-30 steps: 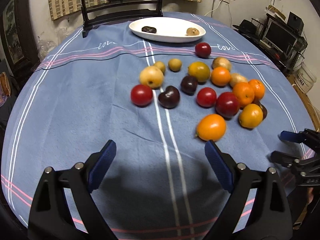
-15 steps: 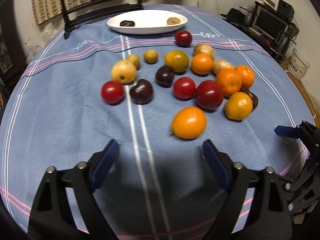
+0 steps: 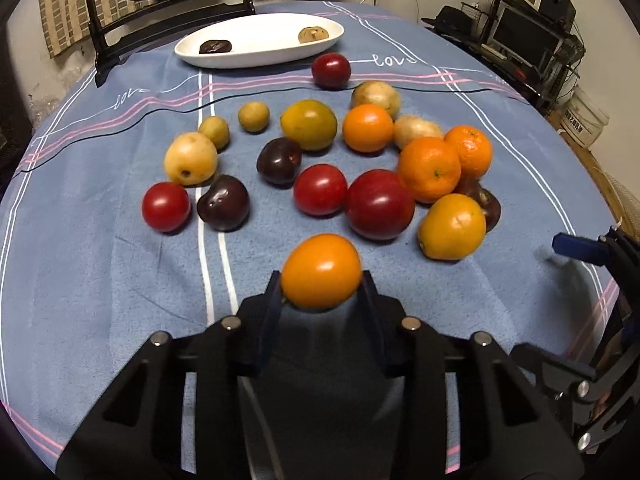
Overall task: Organize fruits
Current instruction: 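Grasp the orange tomato with the left gripper while the right gripper grasps the dark red plum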
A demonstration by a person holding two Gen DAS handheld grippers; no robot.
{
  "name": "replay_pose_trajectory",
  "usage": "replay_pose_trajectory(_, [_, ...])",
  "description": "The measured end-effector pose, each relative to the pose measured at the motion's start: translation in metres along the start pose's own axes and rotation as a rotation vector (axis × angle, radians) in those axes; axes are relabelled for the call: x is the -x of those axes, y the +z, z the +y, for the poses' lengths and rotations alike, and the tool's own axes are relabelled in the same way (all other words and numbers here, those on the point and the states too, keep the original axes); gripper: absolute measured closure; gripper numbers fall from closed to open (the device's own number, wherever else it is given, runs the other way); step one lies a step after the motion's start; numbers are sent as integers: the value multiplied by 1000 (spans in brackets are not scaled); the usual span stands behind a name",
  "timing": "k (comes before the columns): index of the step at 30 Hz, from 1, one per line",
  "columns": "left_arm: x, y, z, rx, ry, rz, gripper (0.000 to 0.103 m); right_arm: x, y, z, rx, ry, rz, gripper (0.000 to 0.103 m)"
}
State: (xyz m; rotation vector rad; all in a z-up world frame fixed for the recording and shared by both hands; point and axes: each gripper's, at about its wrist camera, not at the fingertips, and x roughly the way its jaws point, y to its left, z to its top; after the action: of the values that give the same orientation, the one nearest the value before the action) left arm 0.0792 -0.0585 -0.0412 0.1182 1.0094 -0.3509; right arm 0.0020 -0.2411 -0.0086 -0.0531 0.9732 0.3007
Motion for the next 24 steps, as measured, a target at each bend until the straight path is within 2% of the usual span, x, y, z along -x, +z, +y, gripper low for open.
replay_pose_trajectory(5, [8,-1,7,27,-15,4,65,1,6,-10,-23,-5,-26,1])
replay_pose_trajectory(9, [17,0,15,43,14,-21,64,-4,11,-8,19,-45,-6,3])
replay_pose_trajectory(10, [18,0,17,50,18,-22,64,-7,12,-8,33,-56,10,4])
replay_pose_trajectory(12, [18,-1,21,62,30,-21,64,-13,14,-7,58,-86,34,14])
replay_pose_trajectory(15, [17,-2,26,76,33,-14,64,-18,16,-12,61,-108,49,18])
replay_pose_trajectory(19, [16,-3,28,76,35,-7,64,-24,22,-16,63,-104,55,23])
replay_pose_trajectory(23, [16,-4,29,76,33,-7,64,-34,31,-16,56,-68,63,38])
replay_pose_trajectory(24, [15,-4,29,78,33,-5,64,-36,33,-16,52,-58,65,39])
